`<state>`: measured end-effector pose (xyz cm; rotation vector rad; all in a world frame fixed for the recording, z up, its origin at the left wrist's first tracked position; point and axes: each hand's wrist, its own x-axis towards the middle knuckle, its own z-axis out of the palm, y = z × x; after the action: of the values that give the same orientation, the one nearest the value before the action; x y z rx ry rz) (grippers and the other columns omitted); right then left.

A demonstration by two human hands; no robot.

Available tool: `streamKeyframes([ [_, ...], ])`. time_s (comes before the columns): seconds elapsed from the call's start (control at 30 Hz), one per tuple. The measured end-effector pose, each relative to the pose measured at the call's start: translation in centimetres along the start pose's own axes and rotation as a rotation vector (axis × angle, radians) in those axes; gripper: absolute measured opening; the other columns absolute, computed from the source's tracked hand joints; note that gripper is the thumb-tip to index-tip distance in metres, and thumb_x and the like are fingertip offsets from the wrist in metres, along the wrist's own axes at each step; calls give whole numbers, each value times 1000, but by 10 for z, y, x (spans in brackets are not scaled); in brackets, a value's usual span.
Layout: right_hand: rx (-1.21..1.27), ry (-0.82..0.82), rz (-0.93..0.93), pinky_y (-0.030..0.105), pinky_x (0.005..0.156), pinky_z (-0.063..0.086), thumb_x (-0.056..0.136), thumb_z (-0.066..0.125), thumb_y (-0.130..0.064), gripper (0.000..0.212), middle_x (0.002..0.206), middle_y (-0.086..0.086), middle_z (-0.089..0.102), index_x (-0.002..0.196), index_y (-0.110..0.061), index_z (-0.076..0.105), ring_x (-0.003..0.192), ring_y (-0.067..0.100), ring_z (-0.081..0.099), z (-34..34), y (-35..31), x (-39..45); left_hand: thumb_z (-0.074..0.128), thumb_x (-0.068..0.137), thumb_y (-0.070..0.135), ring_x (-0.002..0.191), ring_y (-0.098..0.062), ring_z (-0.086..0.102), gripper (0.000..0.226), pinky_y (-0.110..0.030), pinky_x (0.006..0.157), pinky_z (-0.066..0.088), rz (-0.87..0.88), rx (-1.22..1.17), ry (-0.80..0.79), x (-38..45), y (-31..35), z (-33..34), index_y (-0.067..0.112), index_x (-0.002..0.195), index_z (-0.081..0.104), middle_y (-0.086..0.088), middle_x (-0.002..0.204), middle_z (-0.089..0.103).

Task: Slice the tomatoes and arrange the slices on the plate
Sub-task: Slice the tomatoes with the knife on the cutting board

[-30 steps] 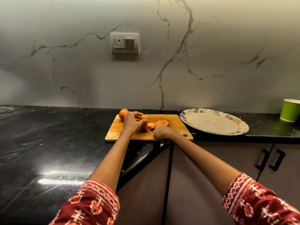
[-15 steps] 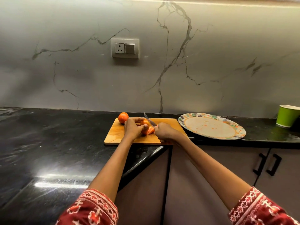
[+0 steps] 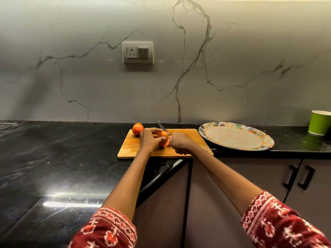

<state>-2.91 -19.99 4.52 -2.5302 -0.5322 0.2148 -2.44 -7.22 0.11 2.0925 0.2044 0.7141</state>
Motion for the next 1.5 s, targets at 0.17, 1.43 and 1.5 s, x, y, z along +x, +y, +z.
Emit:
streamKeyframes([
  [0.17, 165, -61, 7, 15, 32, 30, 101, 30, -18, 34, 58, 4, 42, 69, -10, 40, 44, 11, 38, 0, 3, 2, 77, 72, 13, 102, -23, 62, 38, -35, 88, 52, 6, 4, 25, 2, 0, 0, 7, 108, 66, -13, 110, 66],
  [1.43, 1, -30, 3, 18, 48, 39, 98, 38, -11, 31, 65, 5, 49, 68, -10, 43, 55, 13, 48, 23, -2, 14, 75, 76, 16, 97, -21, 65, 35, -32, 88, 53, 14, 22, 49, 5, -8, -1, 3, 107, 67, -14, 106, 68],
  [1.5, -21, -47, 1, 17, 50, 38, 97, 40, -11, 27, 67, 4, 48, 71, -9, 47, 58, 11, 47, 23, -6, 16, 75, 75, 16, 98, -21, 65, 33, -35, 89, 53, 11, 21, 47, 6, -7, -2, 3, 105, 67, -14, 106, 68],
])
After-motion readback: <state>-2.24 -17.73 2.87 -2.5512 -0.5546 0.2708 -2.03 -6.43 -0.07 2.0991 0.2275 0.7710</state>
